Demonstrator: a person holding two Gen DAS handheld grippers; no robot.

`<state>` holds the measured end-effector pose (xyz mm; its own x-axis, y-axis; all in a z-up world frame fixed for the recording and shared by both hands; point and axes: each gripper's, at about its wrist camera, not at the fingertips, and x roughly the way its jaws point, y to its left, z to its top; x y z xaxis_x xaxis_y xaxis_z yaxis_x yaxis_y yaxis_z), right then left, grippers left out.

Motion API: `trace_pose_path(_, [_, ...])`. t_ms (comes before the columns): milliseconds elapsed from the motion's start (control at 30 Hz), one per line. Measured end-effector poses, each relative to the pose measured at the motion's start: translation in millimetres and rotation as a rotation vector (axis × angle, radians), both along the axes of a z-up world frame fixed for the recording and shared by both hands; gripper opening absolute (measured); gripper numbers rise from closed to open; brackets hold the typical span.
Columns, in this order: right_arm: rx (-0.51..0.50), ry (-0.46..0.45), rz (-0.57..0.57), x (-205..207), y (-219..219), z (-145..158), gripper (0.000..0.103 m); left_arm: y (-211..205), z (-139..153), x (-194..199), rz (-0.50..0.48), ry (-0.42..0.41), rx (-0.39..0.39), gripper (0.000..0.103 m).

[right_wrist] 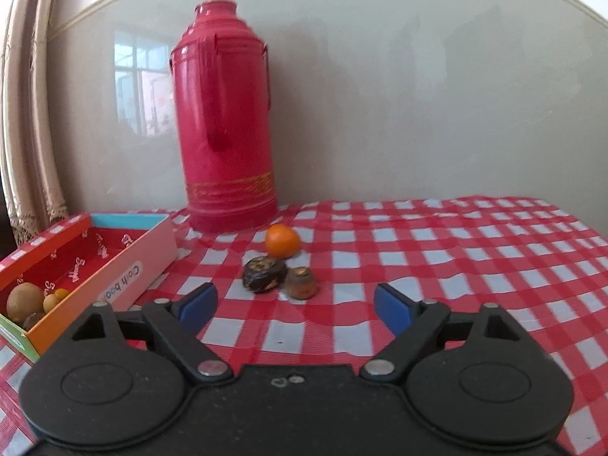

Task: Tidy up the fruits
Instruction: 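Reach the right gripper to the small brown round fruit and grasp it, then carry the brown fruit with the right gripper into the box, release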

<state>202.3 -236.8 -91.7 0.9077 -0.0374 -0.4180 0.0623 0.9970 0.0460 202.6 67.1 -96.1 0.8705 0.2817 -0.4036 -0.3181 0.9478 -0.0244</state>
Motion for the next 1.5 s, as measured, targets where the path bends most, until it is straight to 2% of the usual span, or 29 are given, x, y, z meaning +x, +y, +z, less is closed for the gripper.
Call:
trace_pose_path(167, [0.016,0.068,0.015,26.1,4.1,-5.0,0.073,28.7,-11.9,-23.4,0.091,-0.015,0.02,0.086])
trace_pose_path(233, [0.0,0.095,0.015,39.2,3.8,-6.7,0.064,38.8,-14.3,-27.2,0.117,-0.008,0.006,0.086])
trace_pose_path(300, [0.004,0.124,0.014,53.6,0.8,-8.7,0.058,46.6,-14.3,-31.5,0.135,-0.028,0.003,0.091])
trace_pose_path(400, [0.007,0.174,-0.005,73.4,-5.1,-14.4,0.039,57.2,-16.0,-40.9,0.182,-0.06,-0.017,0.095])
trace_pose_path(433, [0.012,0.189,-0.004,79.3,-6.8,-16.9,0.036,59.8,-16.1,-43.3,0.198,-0.071,-0.018,0.096])
trace_pose_path(700, [-0.02,0.248,0.002,106.0,-2.6,-29.2,0.033,72.1,-21.4,-48.5,0.234,-0.071,-0.026,0.098])
trace_pose_path(833, [-0.048,0.246,0.002,109.3,0.8,-29.5,0.02,75.9,-21.9,-50.4,0.24,-0.067,-0.028,0.098])
trace_pose_path(1167, [-0.047,0.193,0.028,95.2,8.1,-14.8,0.02,82.2,-21.8,-53.9,0.252,-0.07,-0.036,0.098])
trace_pose_path(1333, [-0.045,0.144,0.103,81.9,29.8,6.9,0.02,84.3,-22.3,-55.5,0.256,-0.074,-0.055,0.098])
trace_pose_path(1500, [-0.031,0.091,0.245,68.0,72.8,27.1,0.02,85.1,-22.5,-56.3,0.254,-0.076,-0.058,0.098])
